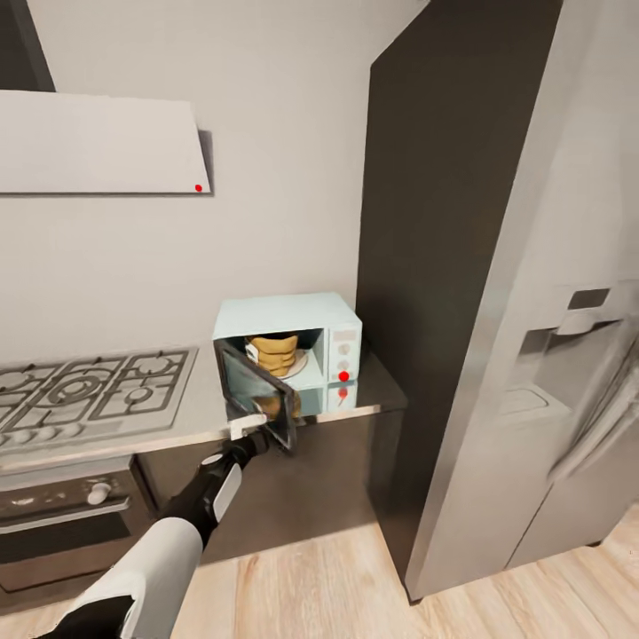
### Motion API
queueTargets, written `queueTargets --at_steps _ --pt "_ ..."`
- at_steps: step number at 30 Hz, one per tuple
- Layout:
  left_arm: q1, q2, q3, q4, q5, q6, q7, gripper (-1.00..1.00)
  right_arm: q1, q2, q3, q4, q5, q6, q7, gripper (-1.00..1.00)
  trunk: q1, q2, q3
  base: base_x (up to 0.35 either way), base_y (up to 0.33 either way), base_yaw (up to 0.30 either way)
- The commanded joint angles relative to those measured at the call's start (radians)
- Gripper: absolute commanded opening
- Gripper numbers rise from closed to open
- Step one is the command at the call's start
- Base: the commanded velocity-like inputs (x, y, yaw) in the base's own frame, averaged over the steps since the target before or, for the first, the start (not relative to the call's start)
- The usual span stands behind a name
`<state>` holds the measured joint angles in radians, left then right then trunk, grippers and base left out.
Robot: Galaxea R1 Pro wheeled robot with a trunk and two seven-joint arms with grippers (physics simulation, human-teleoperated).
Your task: In the kitchen, take the popcorn bag from the countertop, put it into the microwave, and heat it until the popcorn is cooked so the cooked popcorn ends up inside the bag.
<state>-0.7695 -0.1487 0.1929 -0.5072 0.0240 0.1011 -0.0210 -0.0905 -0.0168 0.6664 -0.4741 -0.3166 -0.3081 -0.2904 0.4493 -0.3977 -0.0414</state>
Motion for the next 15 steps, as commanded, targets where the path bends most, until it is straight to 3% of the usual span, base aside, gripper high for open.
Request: queueTargets --at_steps 1,3,6,15 --pt "-0.002 -0.006 0.005 -0.005 0.004 0.007 -0.002 1.0 -0.002 0.0 0.008 0.0 -0.009 -0.003 -0.006 1.0 0.001 -0.002 -0.002 0.0 0.0 -0.3" --pt "-0.009 -0.022 0.005 -0.008 0.004 0.008 0.002 1.0 -0.002 0.002 0.009 0.0 -0.009 -0.003 -0.006 1.0 0.001 -0.002 -0.002 0.0 0.0 -0.3" --pt "-0.017 -0.026 0.006 -0.008 0.004 0.008 0.006 1.0 -0.002 0.002 0.009 0.001 -0.008 -0.003 -0.006 1.0 0.001 -0.002 -0.002 0.0 0.0 -0.271" --pt "-0.026 -0.024 0.008 -0.014 0.007 0.008 0.007 1.0 -0.002 0.004 0.015 0.002 0.002 -0.005 -0.005 1.0 0.001 -0.002 -0.002 0.0 0.0 -0.024"
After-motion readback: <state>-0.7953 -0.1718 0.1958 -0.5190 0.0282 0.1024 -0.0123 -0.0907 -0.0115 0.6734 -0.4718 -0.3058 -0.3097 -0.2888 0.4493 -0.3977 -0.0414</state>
